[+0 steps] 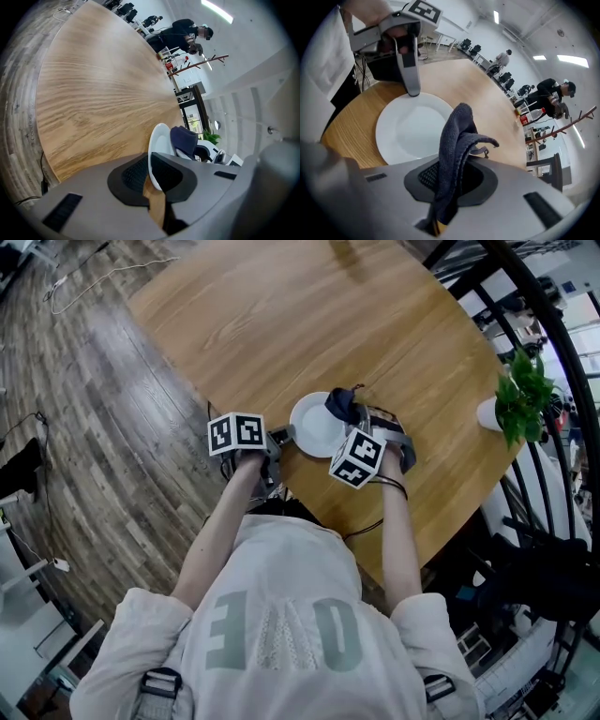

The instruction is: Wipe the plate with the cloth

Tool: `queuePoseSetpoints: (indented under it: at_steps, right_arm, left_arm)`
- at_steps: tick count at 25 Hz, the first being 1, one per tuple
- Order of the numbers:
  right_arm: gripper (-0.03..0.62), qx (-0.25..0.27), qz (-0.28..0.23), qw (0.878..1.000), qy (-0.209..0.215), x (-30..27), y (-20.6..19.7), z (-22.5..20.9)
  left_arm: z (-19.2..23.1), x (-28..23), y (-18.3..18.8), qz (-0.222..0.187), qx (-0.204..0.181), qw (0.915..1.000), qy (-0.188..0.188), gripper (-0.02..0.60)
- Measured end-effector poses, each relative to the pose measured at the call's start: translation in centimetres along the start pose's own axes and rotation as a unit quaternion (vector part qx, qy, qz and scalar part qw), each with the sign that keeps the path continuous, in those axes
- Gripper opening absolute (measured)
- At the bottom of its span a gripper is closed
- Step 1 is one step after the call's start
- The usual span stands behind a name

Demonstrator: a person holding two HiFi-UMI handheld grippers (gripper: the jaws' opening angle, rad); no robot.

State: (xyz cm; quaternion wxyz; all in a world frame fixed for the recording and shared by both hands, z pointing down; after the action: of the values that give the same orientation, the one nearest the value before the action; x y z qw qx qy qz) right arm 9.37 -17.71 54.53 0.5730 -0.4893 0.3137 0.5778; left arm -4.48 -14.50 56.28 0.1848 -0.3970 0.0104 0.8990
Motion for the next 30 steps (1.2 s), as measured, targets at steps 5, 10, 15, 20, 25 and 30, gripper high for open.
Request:
queuePoseSetpoints:
  at_steps: [5,10,15,20,25,30]
  right_arm:
    - [0.057,0.017,0.017,1.0,-0.002,-0.1,0.3,0.4]
    - [0.055,0.046,0.037,0.998,0.024,1.2,0.5,3.5]
    - [0.057,0.048,0.036,0.996,0.069,2.7,0.7,8.0]
    - [0.057,0.047,0.029,0.994,0.098,3.5,0.6,10.0]
    - [0.057,0.001,0.001,0.998,0.057,3.3,1.2,5.7]
    - [0.057,-0.031,-0.001,1.0,0.0,0.0,1.8,0.0]
  left_arm:
    - [0.0,0.2,0.1,-0.014,0.009,0.9999,-0.003,0.028]
    - [0.0,0.3,0.1,-0.029,0.008,0.9995,0.002,0.028]
    - [-0.3,0.1,0.4,-0.036,0.002,0.9993,0.004,0.028]
    - [-0.5,-0.2,0.5,-0.041,-0.004,0.9992,0.006,0.028]
    - [-0.7,-0.4,0.5,-0.029,-0.03,0.999,0.015,0.028]
    - [-0.8,-0.4,0.4,-0.026,-0.029,0.9991,0.015,0.028]
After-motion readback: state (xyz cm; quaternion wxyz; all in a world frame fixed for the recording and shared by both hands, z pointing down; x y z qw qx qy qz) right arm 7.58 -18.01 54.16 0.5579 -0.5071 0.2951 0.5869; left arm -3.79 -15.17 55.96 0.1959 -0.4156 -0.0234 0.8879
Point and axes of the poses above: the fingertips, and each gripper's own axes: x backward along the fingers, z to its left, y out of its top, the point moved 2 cm from there along x, backward along the fingers, and after that the axes turned 11 degrees about y, right-handed, at the moved point
